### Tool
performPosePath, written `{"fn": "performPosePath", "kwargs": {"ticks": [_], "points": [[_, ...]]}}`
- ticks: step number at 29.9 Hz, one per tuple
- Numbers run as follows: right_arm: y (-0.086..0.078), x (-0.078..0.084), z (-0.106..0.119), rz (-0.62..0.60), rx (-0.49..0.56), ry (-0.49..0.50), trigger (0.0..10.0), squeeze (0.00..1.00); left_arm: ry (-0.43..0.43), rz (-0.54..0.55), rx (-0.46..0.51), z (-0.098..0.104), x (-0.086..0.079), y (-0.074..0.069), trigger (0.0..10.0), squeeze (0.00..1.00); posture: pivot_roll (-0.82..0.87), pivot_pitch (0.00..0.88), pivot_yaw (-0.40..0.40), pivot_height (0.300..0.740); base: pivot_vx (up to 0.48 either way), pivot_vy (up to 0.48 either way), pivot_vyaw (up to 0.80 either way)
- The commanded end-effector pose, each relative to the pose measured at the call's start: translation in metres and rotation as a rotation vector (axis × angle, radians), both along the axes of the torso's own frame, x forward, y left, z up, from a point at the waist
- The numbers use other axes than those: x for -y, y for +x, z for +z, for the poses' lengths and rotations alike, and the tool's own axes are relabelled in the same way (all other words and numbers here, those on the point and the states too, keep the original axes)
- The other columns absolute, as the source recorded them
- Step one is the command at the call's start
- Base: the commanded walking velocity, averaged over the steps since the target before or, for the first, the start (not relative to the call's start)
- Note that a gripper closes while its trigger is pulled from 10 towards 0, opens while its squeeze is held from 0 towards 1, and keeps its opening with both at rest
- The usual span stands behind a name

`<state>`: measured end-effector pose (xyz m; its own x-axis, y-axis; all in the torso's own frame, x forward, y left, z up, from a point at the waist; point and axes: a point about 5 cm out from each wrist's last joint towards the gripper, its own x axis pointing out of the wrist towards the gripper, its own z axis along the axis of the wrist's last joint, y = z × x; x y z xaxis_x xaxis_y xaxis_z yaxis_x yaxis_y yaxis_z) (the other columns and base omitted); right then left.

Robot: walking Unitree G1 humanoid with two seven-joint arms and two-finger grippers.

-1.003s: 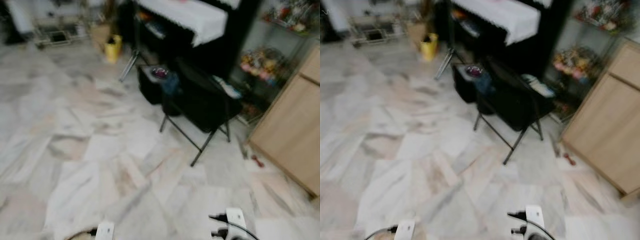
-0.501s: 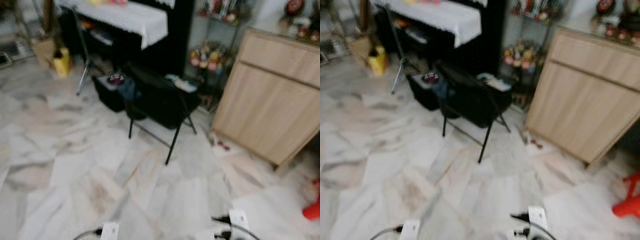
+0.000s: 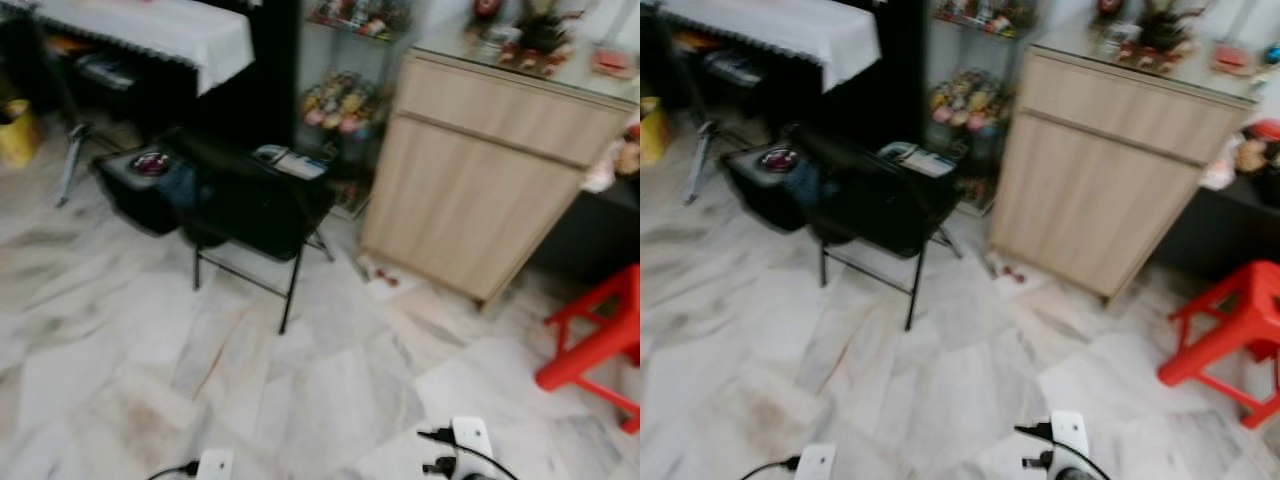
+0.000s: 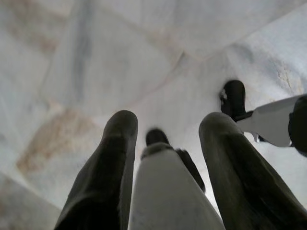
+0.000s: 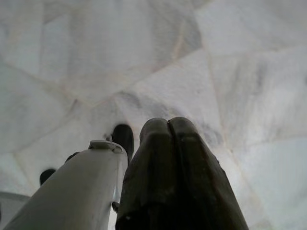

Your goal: Hang keys on a hook

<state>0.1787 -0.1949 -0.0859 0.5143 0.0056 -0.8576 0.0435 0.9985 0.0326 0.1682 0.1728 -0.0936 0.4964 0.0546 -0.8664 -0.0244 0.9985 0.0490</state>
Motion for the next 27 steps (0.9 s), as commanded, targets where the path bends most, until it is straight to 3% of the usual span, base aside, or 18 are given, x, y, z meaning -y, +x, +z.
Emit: {"fn": "performPosePath", "kwargs": {"ticks": [1, 27], "points": [[-0.0006, 0.0327, 0.0059, -0.165, 0.006, 0.043, 10.0, 0.00, 0.125, -0.155, -0.023, 0.0117, -0.0789, -0.0120, 10.0, 0.00, 0.00, 0.009, -0.047, 0.740, 0.000, 0.000, -0.74], [-0.0008, 0.0323, 0.0056, -0.141, 0.002, 0.031, 10.0, 0.00, 0.121, -0.145, -0.021, 0.0111, -0.0779, -0.0127, 10.0, 0.00, -0.01, 0.012, -0.046, 0.740, 0.000, 0.000, -0.72]]}}
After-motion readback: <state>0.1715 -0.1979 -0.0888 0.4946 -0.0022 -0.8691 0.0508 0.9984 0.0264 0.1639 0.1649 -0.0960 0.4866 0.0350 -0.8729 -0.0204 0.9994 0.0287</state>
